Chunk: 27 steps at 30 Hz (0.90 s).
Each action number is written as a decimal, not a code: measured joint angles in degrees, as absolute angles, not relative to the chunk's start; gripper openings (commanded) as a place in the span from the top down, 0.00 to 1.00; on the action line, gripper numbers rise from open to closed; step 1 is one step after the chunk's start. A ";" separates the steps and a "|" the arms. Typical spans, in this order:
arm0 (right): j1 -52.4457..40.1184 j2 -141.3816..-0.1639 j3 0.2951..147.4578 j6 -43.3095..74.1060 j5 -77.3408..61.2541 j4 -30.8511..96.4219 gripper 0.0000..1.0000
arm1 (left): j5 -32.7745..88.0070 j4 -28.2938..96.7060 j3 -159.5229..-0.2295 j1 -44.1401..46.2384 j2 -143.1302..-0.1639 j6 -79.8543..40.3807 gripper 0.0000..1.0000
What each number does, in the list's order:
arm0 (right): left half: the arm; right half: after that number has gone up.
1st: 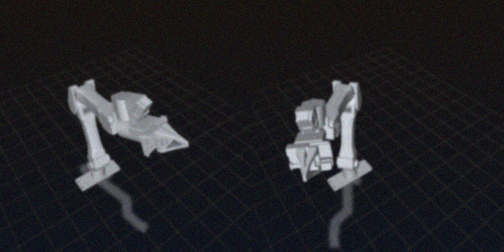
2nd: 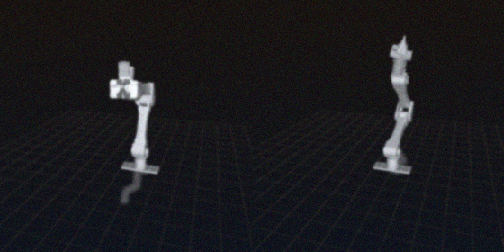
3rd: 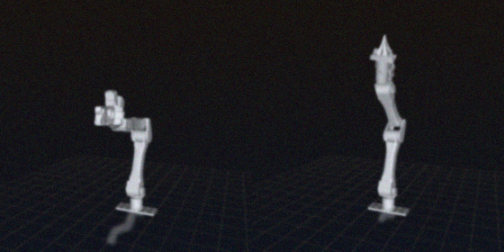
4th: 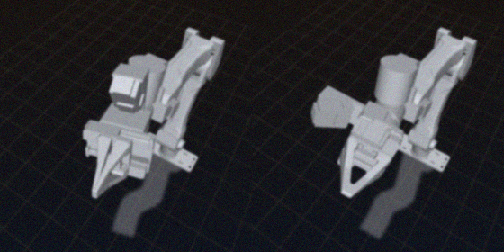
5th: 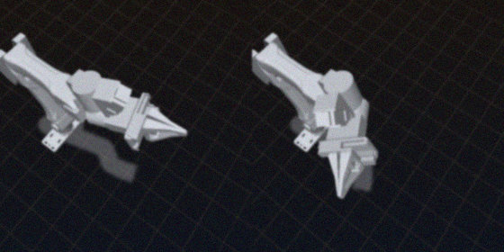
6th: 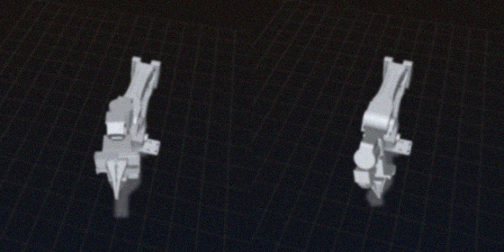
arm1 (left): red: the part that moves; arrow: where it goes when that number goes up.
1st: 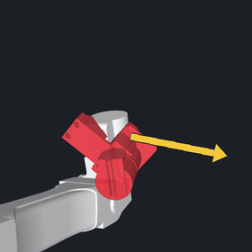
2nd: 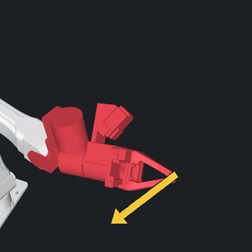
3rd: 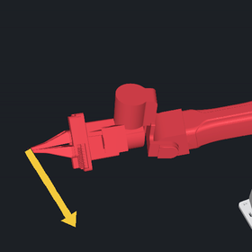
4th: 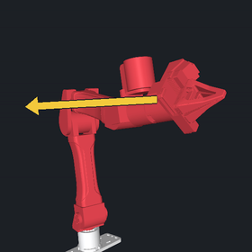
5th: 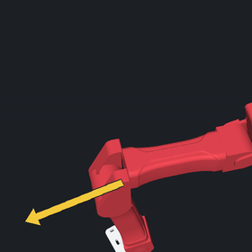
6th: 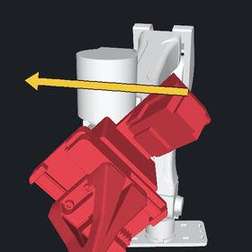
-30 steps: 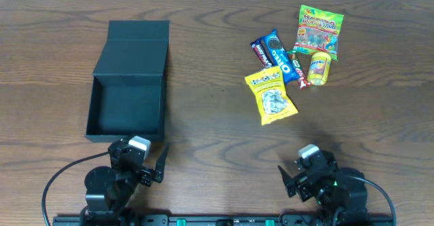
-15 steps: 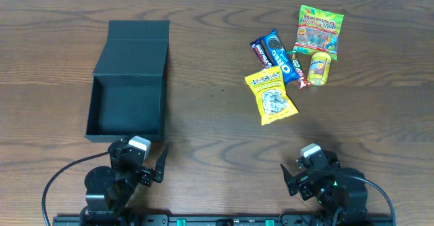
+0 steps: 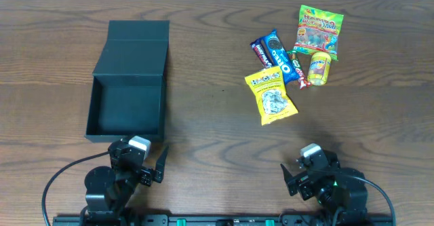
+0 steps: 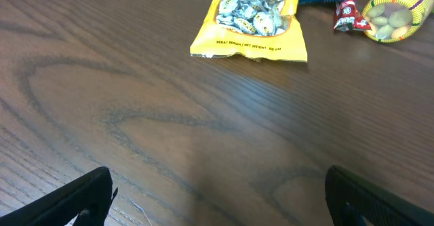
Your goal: Pack container
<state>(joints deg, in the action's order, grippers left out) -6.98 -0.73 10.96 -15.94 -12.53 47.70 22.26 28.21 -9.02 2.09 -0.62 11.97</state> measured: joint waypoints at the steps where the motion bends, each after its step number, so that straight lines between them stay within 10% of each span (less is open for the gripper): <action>1: -6.98 -0.73 10.96 -15.94 -12.53 47.70 0.01 | 22.26 28.23 -9.02 2.09 -0.62 11.97 0.05; 27: -6.98 -0.73 10.96 -15.94 -12.34 47.70 0.01 | 22.26 28.21 -9.02 2.09 -0.62 -21.28 0.05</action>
<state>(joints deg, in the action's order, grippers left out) -6.98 -0.73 10.96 -15.94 -12.34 47.70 22.26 28.21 -9.02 2.09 -0.62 -21.28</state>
